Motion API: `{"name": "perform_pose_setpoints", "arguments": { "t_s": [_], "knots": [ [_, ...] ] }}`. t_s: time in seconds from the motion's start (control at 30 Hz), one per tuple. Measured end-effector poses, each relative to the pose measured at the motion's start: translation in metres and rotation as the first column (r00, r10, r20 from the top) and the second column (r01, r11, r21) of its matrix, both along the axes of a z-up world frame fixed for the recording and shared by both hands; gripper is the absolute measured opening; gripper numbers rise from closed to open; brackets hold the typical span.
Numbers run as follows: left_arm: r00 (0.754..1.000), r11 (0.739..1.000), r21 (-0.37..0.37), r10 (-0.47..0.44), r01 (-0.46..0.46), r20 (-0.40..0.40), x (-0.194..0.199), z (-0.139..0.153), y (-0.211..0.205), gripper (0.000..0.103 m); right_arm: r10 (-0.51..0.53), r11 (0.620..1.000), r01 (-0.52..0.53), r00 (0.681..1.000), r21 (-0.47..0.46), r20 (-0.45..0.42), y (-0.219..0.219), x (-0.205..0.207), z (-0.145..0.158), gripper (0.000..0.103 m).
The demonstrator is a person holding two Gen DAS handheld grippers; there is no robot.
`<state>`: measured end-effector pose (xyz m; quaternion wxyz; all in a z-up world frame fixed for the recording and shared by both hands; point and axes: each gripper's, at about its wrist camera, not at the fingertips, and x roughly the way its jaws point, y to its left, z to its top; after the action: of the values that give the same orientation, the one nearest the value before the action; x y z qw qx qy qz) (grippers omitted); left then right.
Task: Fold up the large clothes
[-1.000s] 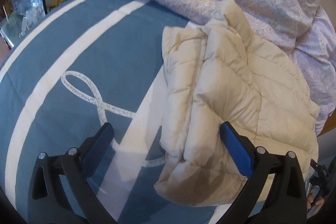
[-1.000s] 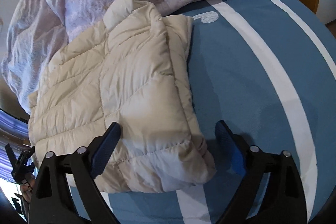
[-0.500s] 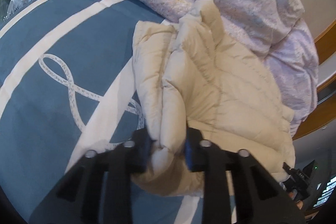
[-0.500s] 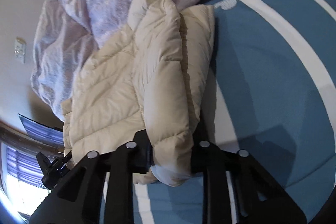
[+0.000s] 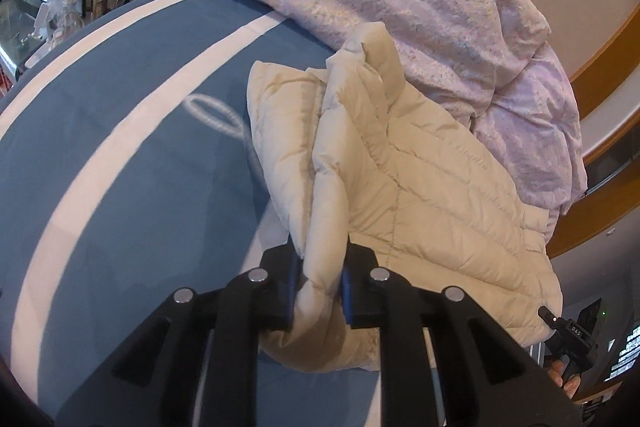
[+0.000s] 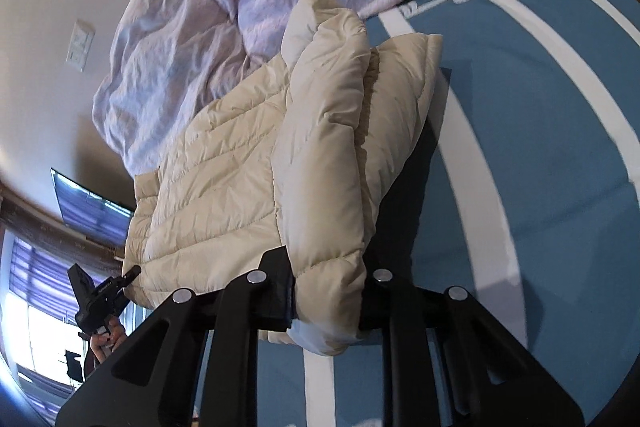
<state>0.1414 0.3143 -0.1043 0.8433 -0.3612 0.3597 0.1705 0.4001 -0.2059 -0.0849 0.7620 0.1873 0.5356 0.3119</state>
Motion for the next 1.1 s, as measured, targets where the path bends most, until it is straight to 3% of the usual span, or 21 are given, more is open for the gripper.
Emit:
{"name": "perform_pose_setpoints", "arguments": {
  "t_s": [0.37,0.47,0.6,0.73,0.83,0.93,1.1],
  "knots": [
    [1.0,1.0,-0.022,-0.021,0.02,-0.011,-0.039,-0.01,-0.001,0.022,0.016,0.994,-0.018,1.0,-0.104,-0.012,-0.003,-0.036,-0.015,0.022],
    [1.0,1.0,-0.018,0.003,-0.003,-0.03,-0.04,-0.013,0.0,0.033,0.008,0.986,-0.005,1.0,-0.168,0.016,-0.002,-0.038,-0.013,0.031],
    [0.999,0.999,0.005,0.032,-0.032,-0.038,-0.041,-0.011,0.003,0.069,-0.043,0.954,0.078,0.991,-0.288,0.125,-0.001,-0.038,0.005,0.056],
    [0.999,0.999,-0.009,0.041,-0.041,-0.031,-0.04,-0.009,0.01,0.082,-0.085,0.925,0.171,0.964,-0.34,0.254,-0.001,-0.038,0.028,0.059],
    [0.998,0.999,-0.023,0.042,-0.042,-0.042,-0.034,-0.011,0.014,0.085,-0.059,0.921,0.181,0.94,-0.345,0.337,0.014,-0.041,0.046,0.059],
    [0.997,0.998,-0.04,0.042,-0.044,-0.057,-0.026,-0.014,0.016,0.085,0.015,0.932,0.127,0.922,-0.339,0.386,0.046,-0.048,0.057,0.059],
    [0.997,0.997,-0.061,0.049,-0.053,-0.061,-0.014,-0.018,0.018,0.086,0.163,0.927,0.007,0.894,-0.376,0.418,0.107,-0.069,0.048,0.059]
  ]
}}
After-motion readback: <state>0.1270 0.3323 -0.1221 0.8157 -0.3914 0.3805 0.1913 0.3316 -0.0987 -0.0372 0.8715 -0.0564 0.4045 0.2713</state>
